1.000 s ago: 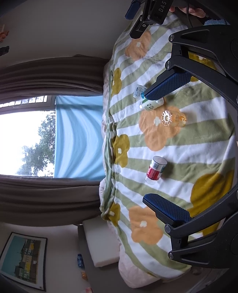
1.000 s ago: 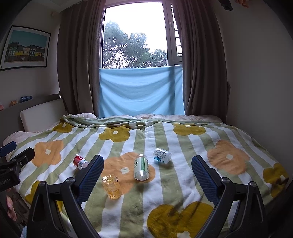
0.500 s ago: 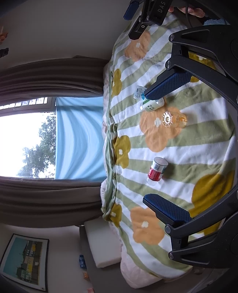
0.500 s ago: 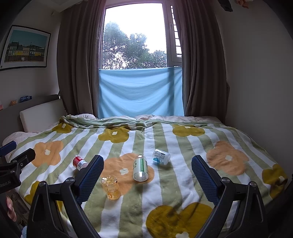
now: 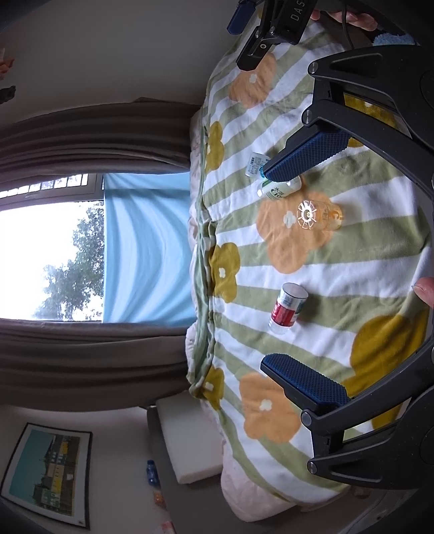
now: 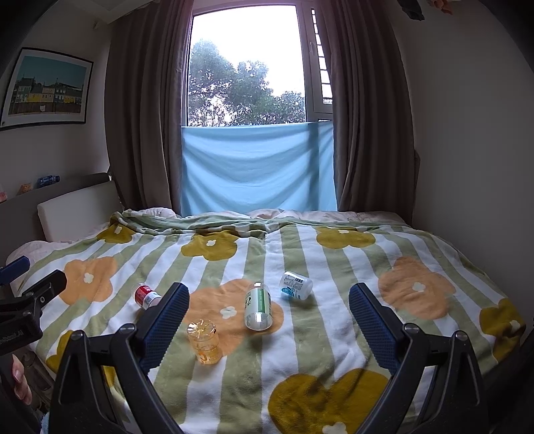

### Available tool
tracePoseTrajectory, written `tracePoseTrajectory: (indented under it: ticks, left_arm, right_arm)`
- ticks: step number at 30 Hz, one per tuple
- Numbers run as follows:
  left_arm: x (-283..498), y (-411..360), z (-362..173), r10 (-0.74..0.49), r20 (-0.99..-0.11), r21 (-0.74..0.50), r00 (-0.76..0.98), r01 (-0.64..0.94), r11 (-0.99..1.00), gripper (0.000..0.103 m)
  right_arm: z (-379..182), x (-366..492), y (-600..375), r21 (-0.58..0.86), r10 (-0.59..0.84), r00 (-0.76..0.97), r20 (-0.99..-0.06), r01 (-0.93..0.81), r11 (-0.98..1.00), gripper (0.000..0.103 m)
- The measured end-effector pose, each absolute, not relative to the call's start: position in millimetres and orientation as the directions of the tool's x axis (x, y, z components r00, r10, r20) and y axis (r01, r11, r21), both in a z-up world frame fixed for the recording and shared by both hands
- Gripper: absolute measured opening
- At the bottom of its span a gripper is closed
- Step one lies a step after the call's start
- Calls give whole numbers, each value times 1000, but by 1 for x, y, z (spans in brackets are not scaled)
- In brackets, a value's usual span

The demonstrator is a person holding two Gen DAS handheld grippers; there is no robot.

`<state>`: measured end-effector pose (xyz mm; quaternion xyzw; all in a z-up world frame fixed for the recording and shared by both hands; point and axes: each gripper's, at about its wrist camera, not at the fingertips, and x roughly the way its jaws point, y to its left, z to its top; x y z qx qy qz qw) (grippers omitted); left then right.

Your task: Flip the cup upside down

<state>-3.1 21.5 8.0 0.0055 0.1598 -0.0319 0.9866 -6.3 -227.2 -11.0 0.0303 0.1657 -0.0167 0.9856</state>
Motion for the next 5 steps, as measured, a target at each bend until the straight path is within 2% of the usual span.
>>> tracePoseTrajectory:
  ticks: [5]
  left_arm:
    - [-2, 27, 7, -68, -311, -18, 948, 66, 998, 103]
  right_arm:
    - [-9, -6, -225, 52, -25, 944, -329, 45, 998, 96]
